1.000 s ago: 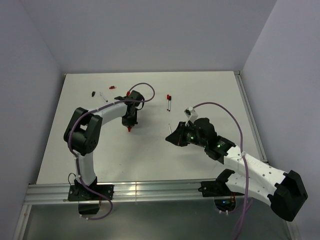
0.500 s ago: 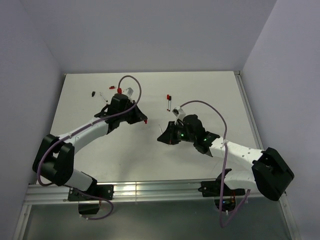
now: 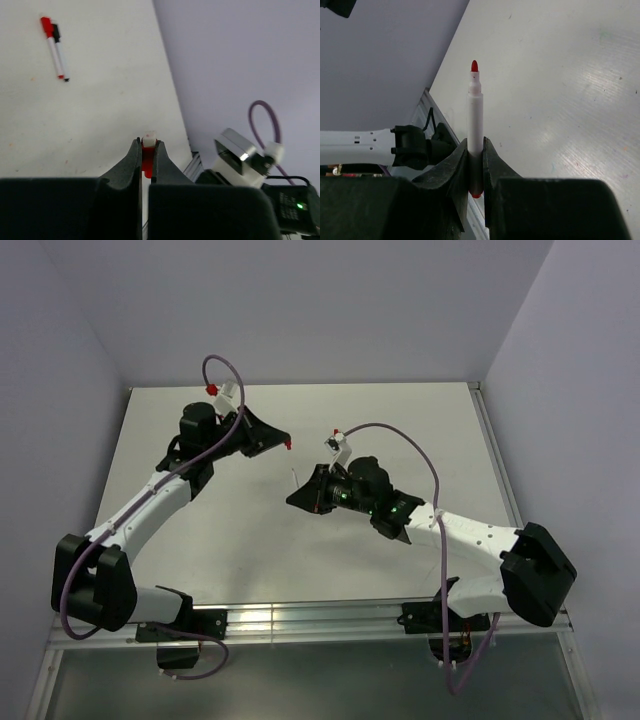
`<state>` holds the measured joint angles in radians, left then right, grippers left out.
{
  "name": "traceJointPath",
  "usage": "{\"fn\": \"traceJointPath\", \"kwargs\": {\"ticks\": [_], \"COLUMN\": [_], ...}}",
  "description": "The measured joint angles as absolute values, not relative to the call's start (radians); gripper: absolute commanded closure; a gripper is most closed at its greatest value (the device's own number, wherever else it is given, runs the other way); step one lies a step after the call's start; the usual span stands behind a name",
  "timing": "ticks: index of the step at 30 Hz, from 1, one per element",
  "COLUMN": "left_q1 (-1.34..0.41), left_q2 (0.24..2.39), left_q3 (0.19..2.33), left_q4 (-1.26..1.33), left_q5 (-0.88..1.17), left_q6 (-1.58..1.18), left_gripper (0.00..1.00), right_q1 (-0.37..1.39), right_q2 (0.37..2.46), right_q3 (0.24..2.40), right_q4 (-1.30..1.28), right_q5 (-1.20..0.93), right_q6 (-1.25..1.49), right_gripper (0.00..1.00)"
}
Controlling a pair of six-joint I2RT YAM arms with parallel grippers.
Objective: Insert the pens into the pen caps
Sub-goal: Insert the pen cap onto the pen.
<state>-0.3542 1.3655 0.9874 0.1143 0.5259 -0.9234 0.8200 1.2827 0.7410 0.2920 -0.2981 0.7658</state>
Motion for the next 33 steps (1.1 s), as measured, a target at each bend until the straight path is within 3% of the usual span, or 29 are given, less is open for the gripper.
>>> {"fn": "traceJointPath", "kwargs": {"ticks": [10, 33], "left_q1": [-0.327, -0.344], "left_q2": [1.343, 1.343], "left_q3": [0.91, 0.908], "left_q4": [0.262, 0.302], "left_q5": [0.686, 0.717], "left_q6": [-1.013, -1.011], "left_gripper": [1.0, 1.0], "right_q1": [0.823, 0.822], "right_q2": [1.316, 1.309], "right_q3": [0.788, 0.793], "right_q4": [0.3, 0.302], "right_q5": [-0.234, -0.212], "right_q6": [0.77, 0.773], "right_gripper": [1.0, 1.0]}}
